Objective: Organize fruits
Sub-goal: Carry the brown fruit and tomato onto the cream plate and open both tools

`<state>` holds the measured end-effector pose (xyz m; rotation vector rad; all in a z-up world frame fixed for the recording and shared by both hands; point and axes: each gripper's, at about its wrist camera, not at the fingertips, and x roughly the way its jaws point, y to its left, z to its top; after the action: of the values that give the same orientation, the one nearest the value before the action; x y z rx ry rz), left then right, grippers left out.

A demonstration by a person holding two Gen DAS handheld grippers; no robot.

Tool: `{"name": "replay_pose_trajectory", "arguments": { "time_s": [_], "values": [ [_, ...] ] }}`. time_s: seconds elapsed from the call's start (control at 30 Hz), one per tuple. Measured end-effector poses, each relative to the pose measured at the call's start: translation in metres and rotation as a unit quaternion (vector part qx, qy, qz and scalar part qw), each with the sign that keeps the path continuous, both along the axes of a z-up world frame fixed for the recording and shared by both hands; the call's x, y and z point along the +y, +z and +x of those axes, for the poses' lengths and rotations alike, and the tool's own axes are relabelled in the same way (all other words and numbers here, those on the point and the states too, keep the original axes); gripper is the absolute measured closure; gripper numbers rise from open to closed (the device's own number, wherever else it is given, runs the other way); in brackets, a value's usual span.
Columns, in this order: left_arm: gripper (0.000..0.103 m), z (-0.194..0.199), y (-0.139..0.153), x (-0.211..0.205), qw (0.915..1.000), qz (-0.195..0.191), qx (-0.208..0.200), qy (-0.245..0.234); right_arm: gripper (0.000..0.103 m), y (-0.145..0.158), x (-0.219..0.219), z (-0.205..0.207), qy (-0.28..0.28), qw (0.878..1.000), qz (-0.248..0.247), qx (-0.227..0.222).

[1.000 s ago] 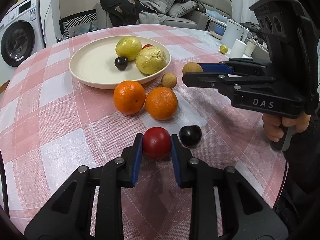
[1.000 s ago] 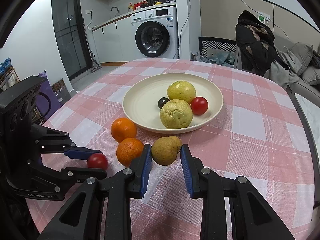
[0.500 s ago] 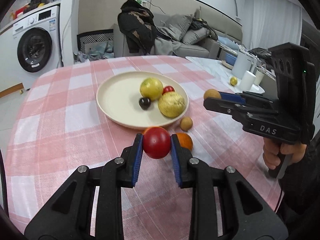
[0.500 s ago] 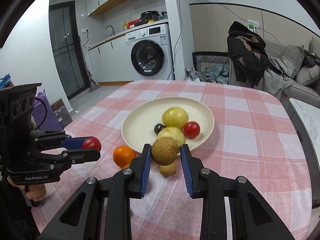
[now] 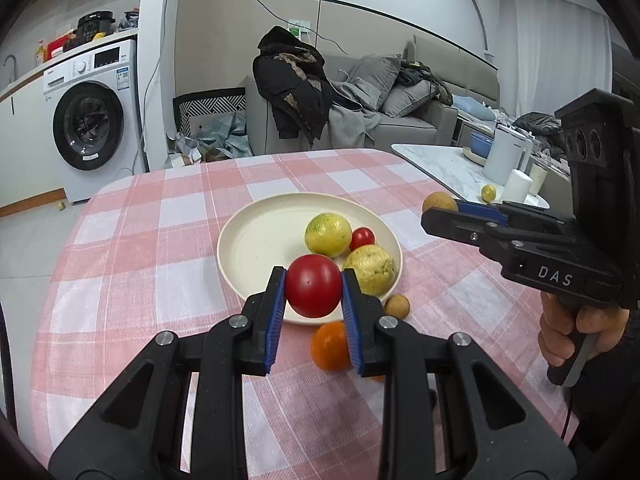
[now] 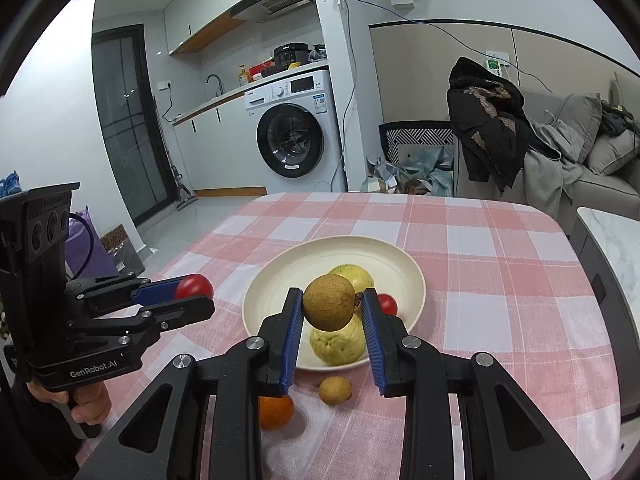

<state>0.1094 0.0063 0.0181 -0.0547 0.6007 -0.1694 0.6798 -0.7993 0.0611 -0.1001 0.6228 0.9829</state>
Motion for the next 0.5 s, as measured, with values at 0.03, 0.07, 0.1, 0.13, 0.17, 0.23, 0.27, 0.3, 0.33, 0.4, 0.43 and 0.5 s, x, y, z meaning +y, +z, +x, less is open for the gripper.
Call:
{"name": "replay_pose_trajectory", "arguments": {
  "time_s": [0.03,0.07,0.1,0.13,0.17,0.23,0.27,0.3,0.33,0.4,0.43,0.5],
  "values": [
    [0.079,0.003,0.001,0.0,1.0,0.003,-0.001,0.003,0.073,0.001,0.001,0.002,-0.001,1.0,0.001,0.0],
    [0.079,0.006,0.002,0.0,1.0,0.005,-0.001,0.006,0.073,0.003,0.001,0.003,-0.002,1.0,0.003,0.001],
    [0.079,0.009,0.002,0.0,1.0,0.005,-0.001,0.007,0.073,0.004,0.002,0.005,-0.002,1.0,0.003,0.003],
    [0.079,0.012,0.002,0.001,0.9999,0.002,0.001,0.01,0.073,0.004,0.002,0.007,-0.004,1.0,0.004,0.005],
    [0.079,0.014,0.001,0.003,0.9999,-0.001,0.002,0.013,0.073,0.005,0.002,0.009,-0.007,1.0,0.005,0.004],
    [0.079,0.02,-0.001,0.004,0.9999,0.0,0.005,0.015,0.073,0.004,0.003,0.014,-0.01,1.0,0.005,0.007],
    [0.079,0.022,-0.001,0.005,0.9998,0.002,0.005,0.018,0.073,0.002,0.003,0.017,-0.013,1.0,0.004,0.011],
    [0.079,0.025,-0.003,0.006,0.9998,0.001,0.005,0.02,0.073,-0.001,0.004,0.021,-0.017,1.0,0.003,0.015],
    [0.079,0.027,-0.003,0.007,0.9998,-0.002,0.005,0.021,0.073,-0.004,0.004,0.024,-0.02,1.0,0.002,0.019],
    [0.079,0.032,-0.006,0.009,0.9996,-0.001,0.006,0.026,0.073,-0.011,0.004,0.03,-0.027,0.999,-0.004,0.028],
    [0.079,0.033,-0.007,0.009,0.9995,0.004,0.005,0.03,0.073,-0.015,0.005,0.033,-0.029,0.999,-0.008,0.032],
    [0.079,0.035,-0.01,0.009,0.9993,0.013,0.005,0.035,0.073,-0.02,0.004,0.037,-0.033,0.999,-0.011,0.041]
  ]
}}
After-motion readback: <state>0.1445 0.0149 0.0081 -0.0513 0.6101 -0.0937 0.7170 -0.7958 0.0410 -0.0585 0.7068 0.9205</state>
